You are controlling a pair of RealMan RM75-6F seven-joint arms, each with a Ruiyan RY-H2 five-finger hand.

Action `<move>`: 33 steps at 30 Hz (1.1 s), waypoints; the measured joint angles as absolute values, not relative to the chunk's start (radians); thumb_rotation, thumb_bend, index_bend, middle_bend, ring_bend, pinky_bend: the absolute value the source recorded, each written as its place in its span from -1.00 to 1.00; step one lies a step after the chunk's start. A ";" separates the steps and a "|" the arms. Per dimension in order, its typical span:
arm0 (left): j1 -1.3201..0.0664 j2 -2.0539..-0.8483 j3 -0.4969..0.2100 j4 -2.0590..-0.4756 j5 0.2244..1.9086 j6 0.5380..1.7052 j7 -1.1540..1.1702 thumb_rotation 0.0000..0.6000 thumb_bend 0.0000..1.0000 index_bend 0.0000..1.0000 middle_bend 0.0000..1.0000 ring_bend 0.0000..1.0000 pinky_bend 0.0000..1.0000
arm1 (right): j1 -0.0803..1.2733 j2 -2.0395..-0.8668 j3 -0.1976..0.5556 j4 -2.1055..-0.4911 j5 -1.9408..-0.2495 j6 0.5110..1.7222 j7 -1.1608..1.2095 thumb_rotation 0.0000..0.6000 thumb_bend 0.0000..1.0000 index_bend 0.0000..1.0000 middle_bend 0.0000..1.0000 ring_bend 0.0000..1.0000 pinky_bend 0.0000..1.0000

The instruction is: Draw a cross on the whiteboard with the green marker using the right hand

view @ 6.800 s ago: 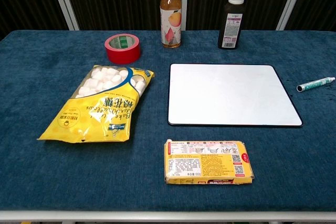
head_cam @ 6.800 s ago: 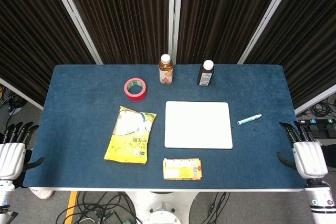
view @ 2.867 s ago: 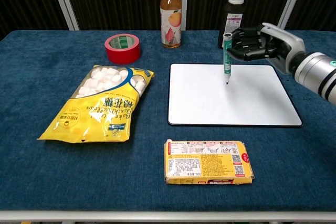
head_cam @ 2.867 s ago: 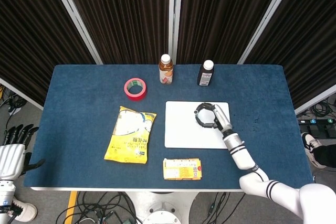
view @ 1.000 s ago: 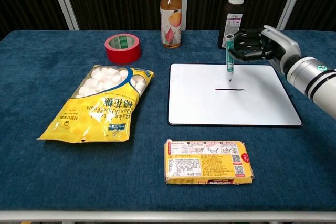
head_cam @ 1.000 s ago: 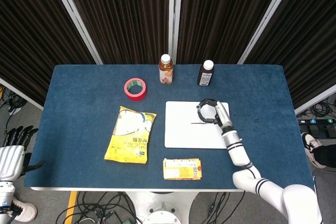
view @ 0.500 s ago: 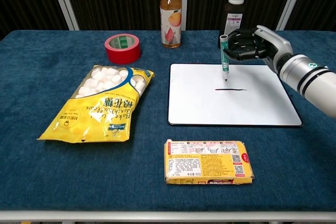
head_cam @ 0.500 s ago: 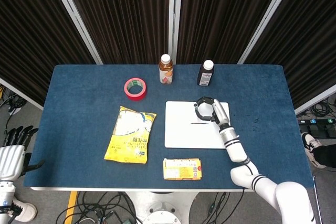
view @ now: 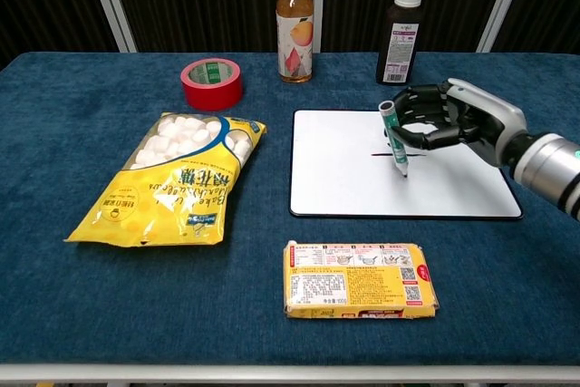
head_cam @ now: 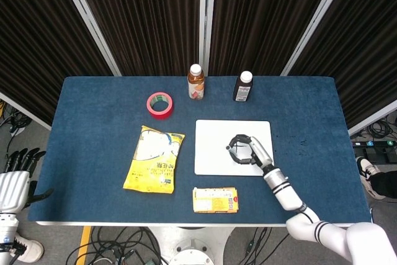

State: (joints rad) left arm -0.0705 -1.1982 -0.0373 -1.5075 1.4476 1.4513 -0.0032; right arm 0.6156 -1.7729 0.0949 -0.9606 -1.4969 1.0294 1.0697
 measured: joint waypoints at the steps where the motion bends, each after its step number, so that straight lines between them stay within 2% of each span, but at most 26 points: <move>1: -0.070 -1.199 -0.037 -1.508 1.449 1.453 -0.004 1.00 -0.92 -0.70 -0.82 -0.97 -1.00 | 0.602 -1.746 0.083 -1.000 -1.503 1.041 1.072 1.00 0.34 0.25 0.11 -0.36 -0.70; 5: -0.068 -1.198 -0.037 -1.509 1.452 1.460 -0.005 1.00 -0.92 -0.71 -0.82 -0.97 -1.00 | 0.568 -1.680 0.082 -1.078 -1.502 1.095 1.060 1.00 0.34 0.25 0.11 -0.36 -0.70; 12: -0.066 -1.196 -0.038 -1.507 1.460 1.469 -0.013 1.00 -0.92 -0.70 -0.82 -0.97 -1.00 | 0.558 -1.640 0.129 -1.059 -1.474 1.130 0.953 1.00 0.34 0.25 0.11 -0.36 -0.70; 20: -0.077 -1.201 -0.039 -1.503 1.466 1.457 -0.014 1.00 -0.92 -0.71 -0.82 -0.97 -1.00 | 0.554 -1.585 0.125 -0.993 -1.480 1.154 0.606 1.00 0.31 0.25 0.11 -0.37 -0.76; 28: -0.082 -1.200 -0.035 -1.512 1.470 1.450 -0.007 1.00 -0.92 -0.71 -0.82 -0.97 -1.00 | 0.558 -1.528 0.083 -0.923 -1.479 1.086 0.104 1.00 0.27 0.25 0.08 -0.42 -0.85; 33: -0.080 -1.196 -0.033 -1.524 1.465 1.448 0.004 1.00 -0.92 -0.70 -0.82 -0.97 -1.00 | 0.563 -1.543 0.056 -0.819 -1.470 1.009 0.006 1.00 0.27 0.21 0.04 -0.47 -0.88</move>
